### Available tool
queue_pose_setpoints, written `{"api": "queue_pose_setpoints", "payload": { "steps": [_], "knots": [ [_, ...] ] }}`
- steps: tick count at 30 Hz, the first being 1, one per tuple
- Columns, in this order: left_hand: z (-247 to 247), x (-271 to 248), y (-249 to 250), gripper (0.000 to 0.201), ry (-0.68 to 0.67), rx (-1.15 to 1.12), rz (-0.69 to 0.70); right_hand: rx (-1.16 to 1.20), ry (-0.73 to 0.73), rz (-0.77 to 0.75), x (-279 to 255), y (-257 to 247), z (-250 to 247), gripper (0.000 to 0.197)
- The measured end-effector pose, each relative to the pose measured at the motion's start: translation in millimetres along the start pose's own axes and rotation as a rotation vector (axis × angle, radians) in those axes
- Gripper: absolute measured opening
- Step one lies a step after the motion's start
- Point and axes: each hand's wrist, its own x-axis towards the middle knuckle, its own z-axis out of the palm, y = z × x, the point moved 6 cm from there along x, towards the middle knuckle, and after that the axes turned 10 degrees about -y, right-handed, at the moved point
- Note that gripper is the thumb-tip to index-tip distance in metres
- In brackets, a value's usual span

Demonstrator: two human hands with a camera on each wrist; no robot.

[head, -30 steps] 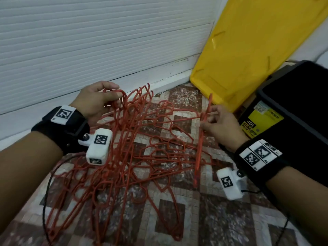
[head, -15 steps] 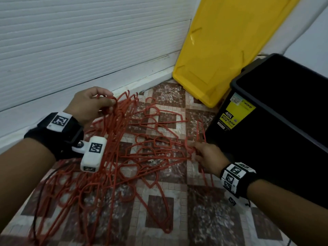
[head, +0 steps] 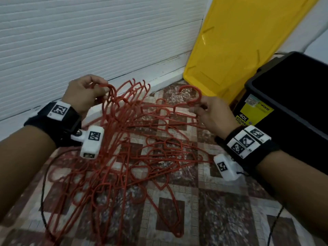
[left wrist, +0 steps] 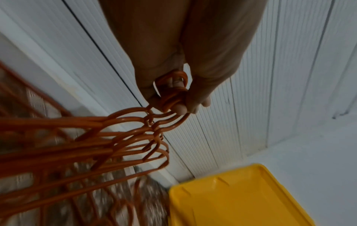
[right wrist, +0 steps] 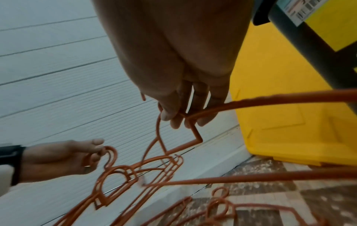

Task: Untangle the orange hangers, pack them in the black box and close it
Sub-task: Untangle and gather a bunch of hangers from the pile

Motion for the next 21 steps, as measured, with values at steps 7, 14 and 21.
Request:
{"api": "queue_pose_setpoints", "payload": {
  "steps": [7, 14, 21],
  "knots": [
    [-20.1, -0.2, 3.5, 0.020, -0.171, 0.098, -0.049, -0.030, -0.365, -0.133, 17.0, -18.3, 28.6, 0.007],
    [31.3, -40.5, 4.8, 0.035, -0.423, -0.045, -0.119, -0.126, -0.437, -0.416, 38.6, -90.0, 86.3, 0.013],
    [26.7, -43.4, -2.0, 0.020, -0.328, 0.040, -0.048, -0.036, -0.335, -0.368, 54.0, -110.2, 113.1, 0.012]
  ]
}}
